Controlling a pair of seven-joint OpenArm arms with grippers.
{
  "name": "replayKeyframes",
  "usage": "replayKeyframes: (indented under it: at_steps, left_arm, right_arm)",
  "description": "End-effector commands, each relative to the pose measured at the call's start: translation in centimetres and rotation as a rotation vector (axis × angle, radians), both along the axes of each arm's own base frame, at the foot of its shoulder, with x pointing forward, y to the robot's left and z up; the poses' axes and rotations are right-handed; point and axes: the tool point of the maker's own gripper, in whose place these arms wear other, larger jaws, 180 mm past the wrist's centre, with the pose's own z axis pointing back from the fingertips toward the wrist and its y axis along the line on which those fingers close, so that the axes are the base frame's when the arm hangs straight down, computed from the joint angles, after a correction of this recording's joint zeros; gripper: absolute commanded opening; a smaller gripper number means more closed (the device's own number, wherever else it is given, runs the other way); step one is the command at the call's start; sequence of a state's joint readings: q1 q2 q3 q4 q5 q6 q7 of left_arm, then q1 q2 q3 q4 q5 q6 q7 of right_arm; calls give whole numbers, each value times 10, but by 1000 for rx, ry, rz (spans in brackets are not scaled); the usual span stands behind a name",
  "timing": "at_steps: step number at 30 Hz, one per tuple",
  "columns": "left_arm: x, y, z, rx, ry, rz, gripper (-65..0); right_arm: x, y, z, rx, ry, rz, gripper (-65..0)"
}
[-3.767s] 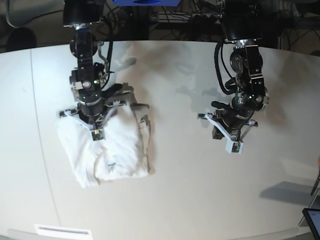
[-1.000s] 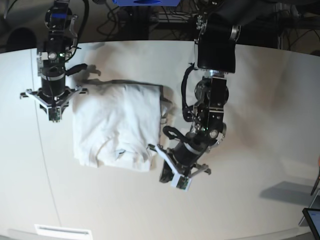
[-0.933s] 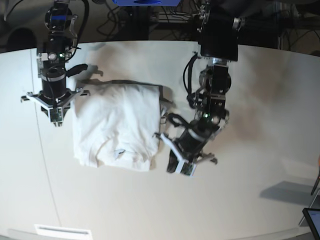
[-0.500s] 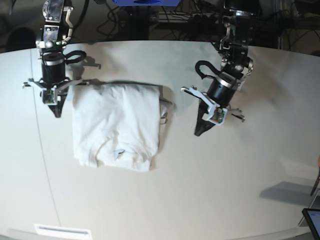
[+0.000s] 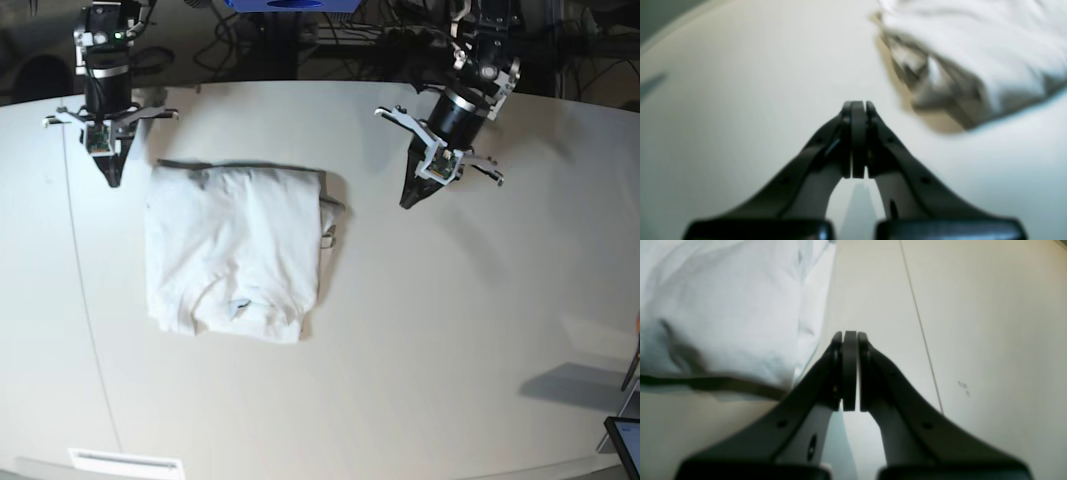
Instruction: Fold the T-shirt properly
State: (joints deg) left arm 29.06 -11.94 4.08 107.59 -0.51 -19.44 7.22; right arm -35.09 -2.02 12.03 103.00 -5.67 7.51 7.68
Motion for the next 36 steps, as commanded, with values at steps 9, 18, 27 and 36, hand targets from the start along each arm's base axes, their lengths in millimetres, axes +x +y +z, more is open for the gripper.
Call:
replayKeyframes:
  at_steps: [9, 18, 27, 36]
  left_arm:
    - [-40, 3, -5, 1, 58, -3, -650]
    - [-71, 9, -14, 16, 131, 6, -650]
    - [-104, 6, -22, 13, 212, -1, -650]
    - [-143, 5, -36, 13, 323, -4, -650]
  right_arm:
    - [-41, 1, 4, 4, 49, -26, -647]
    - [-71, -28, -22, -30, 231, -114, -647]
    - [-105, -28, -34, -34, 326, -115, -647]
    - [-156, -28, -63, -20, 568, -143, -647]
